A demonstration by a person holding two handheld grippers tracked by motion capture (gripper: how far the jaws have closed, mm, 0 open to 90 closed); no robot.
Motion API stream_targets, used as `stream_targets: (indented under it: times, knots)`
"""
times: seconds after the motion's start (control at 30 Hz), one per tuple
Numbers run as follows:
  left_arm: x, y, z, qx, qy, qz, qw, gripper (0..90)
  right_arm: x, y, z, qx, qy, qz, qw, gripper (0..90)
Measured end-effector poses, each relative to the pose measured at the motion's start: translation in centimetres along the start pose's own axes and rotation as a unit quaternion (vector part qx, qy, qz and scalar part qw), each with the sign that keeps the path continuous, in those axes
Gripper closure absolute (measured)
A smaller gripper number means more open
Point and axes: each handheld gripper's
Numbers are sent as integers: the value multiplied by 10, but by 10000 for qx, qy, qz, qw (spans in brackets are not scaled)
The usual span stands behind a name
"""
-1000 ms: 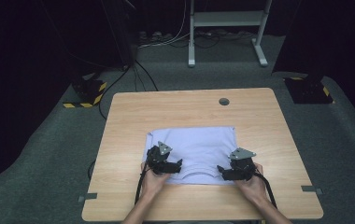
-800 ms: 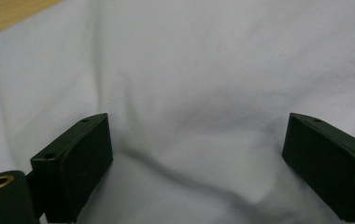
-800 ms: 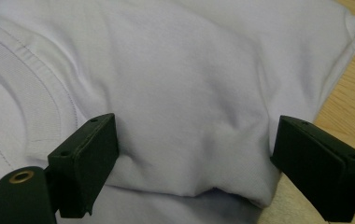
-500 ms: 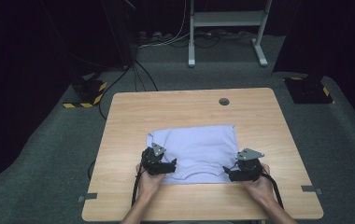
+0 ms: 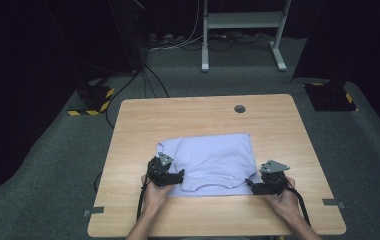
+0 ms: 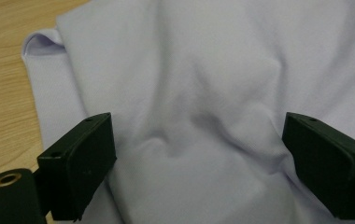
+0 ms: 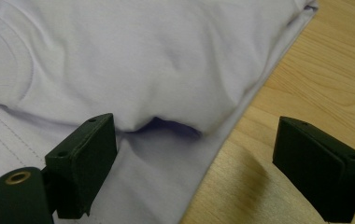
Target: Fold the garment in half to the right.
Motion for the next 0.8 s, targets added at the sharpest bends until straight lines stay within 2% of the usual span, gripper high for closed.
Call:
stream_targets:
  times: [0.27,0.53,0.63,0.73,0.8]
  knots:
    - [-4,-4,-2,-10,-42,-40,10000,109,7,0,-3,-16,78,-4,10000,129]
    - [-6,-5,-3,32,-192,-137,9997,89,10,1,-3,-78,162,27,9998,130]
    - [-4,-8,-1,233,-231,-235,9992,82,10,1,-1,-160,202,26,9997,130]
    - [-1,-11,7,538,-227,-164,9982,84,10,-2,6,95,597,243,9979,132]
    - [-1,-8,14,547,-222,-74,9982,80,7,0,14,225,705,293,9968,132]
Point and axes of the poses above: each handheld gripper's, and its own axes: y roughly forward along the jaws, z roughly out of its top, x roughly to its right, and after that the axes turned 13 degrees about -z, right-handed
